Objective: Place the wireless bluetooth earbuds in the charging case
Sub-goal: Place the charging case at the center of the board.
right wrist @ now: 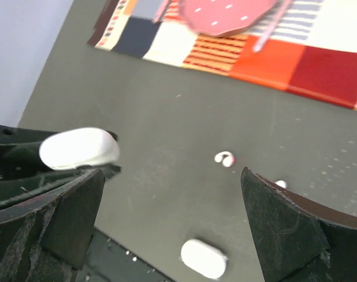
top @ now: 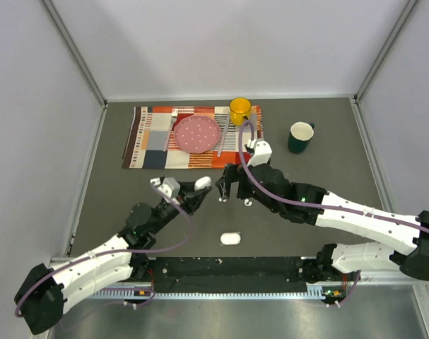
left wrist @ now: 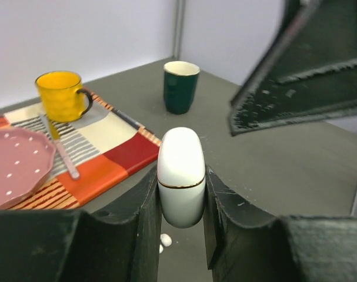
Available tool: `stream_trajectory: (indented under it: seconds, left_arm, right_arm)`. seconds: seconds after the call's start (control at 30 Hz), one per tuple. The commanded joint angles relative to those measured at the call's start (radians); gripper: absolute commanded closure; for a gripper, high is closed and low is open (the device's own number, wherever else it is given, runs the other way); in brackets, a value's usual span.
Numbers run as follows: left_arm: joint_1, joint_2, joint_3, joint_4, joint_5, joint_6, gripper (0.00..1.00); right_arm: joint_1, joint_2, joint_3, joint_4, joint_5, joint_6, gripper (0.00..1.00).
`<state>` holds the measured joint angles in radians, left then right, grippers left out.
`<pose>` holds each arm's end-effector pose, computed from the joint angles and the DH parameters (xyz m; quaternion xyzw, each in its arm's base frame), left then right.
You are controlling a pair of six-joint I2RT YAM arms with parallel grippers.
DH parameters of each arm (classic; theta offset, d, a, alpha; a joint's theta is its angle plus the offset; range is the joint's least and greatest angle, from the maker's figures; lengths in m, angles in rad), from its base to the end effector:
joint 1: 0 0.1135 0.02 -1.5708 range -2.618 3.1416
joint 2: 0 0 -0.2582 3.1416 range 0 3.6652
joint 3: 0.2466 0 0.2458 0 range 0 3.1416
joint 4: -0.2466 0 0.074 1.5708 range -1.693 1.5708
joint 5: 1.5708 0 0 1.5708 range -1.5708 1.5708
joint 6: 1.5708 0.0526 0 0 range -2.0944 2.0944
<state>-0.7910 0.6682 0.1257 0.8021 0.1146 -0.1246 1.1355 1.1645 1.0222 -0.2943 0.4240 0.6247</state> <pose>0.1184 -0.1283 0.2342 0.2420 0.5603 -0.3811 0.6945 0.1347 0.2383 0.3247 -0.0989 0.8264 0.2917 0.4714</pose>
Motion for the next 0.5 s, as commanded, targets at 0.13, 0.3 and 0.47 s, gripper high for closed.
stream_trajectory:
  seconds: [0.13,0.3,0.47]
  left_arm:
    - [0.183,0.212,0.196,-0.184,0.047,-0.288,1.0]
    - [0.257,0.41,0.284,-0.221,0.186,-0.421,1.0]
    - [0.276,0.547,0.328,-0.165,0.232,-0.631,1.0]
  right_arm:
    - [-0.074,-0.126,-0.04,-0.127,0.22,0.116,0.01]
    - [-0.102,-0.195,-0.094,-0.141,0.223,0.133,0.01]
    - [-0.144,-0.235,-0.125,-0.149,0.219,0.129,0.01]
